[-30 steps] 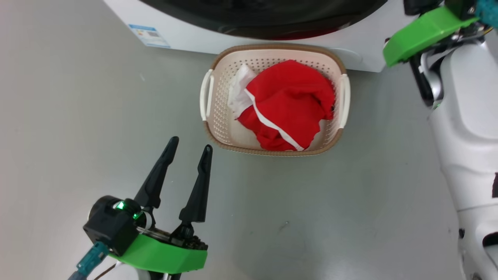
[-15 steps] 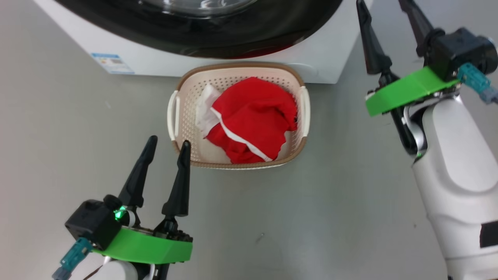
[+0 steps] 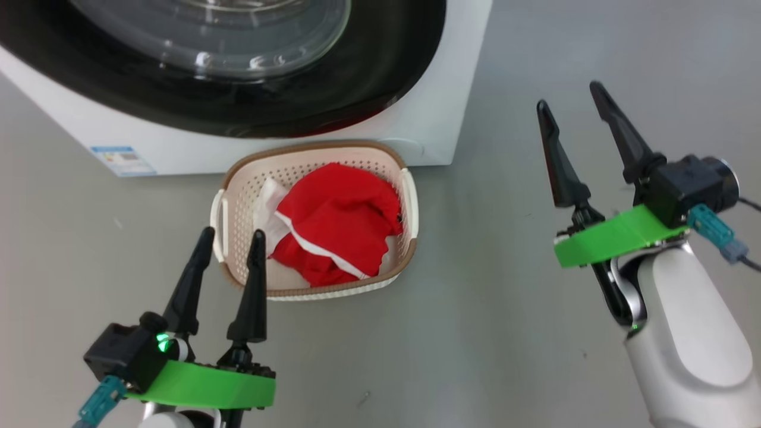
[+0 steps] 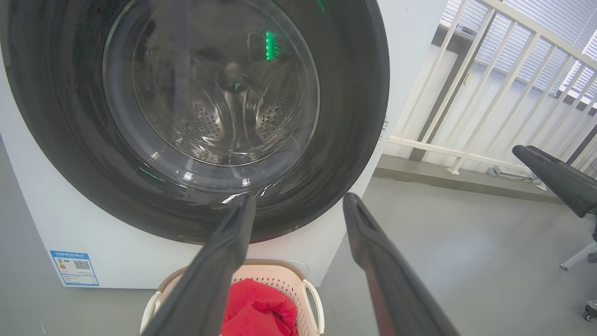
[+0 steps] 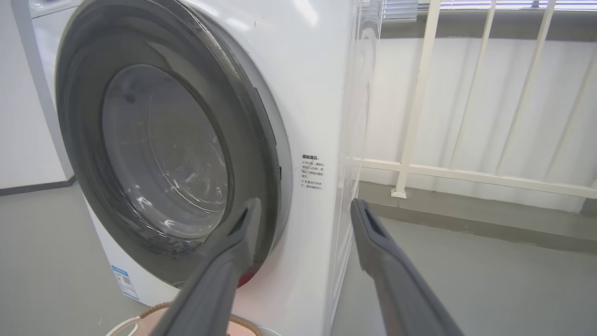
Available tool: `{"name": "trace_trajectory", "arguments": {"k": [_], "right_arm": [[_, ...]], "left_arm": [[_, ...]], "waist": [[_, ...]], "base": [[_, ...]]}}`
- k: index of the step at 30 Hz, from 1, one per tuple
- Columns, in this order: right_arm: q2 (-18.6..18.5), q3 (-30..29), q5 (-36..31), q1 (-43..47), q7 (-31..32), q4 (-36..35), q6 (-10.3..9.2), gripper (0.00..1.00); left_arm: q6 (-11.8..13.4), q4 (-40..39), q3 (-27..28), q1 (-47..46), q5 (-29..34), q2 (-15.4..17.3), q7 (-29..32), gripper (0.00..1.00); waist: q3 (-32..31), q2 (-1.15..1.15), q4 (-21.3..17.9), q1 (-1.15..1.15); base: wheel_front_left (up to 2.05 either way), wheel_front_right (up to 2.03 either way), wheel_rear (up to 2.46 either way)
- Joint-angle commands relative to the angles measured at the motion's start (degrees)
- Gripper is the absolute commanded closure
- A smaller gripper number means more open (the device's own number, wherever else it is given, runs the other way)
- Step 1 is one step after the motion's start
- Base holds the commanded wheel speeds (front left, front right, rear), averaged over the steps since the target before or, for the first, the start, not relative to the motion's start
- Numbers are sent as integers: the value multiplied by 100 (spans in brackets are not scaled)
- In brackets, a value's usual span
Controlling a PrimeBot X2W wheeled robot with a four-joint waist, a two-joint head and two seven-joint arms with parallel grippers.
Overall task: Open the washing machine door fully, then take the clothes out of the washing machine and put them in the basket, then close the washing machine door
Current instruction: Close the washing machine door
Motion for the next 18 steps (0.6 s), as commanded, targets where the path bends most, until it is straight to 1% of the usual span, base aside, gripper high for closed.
{"name": "trace_trajectory", "arguments": {"k": [1, 8, 13, 18], "right_arm": [[65, 61, 21, 127, -29, -233, -22, 0], [65, -39, -177, 709, -29, -792, -22, 0], [65, -66, -253, 1131, -29, -1095, -22, 0], [65, -18, -40, 1576, -29, -1200, -22, 0]], "left_arm": [[25, -120, 240, 33, 56, 153, -53, 0], [23, -109, 459, 233, 97, 132, -74, 0], [-2, -115, 565, 439, 259, 144, -77, 0], [40, -146, 723, 713, 426, 112, -78, 0]], "waist": [[-226, 0, -218, 0], [-503, 0, -466, 0], [-802, 0, -581, 0], [-1140, 0, -698, 0]], "base": [[0, 0, 0], [0, 0, 0], [0, 0, 0], [0, 0, 0]]}}
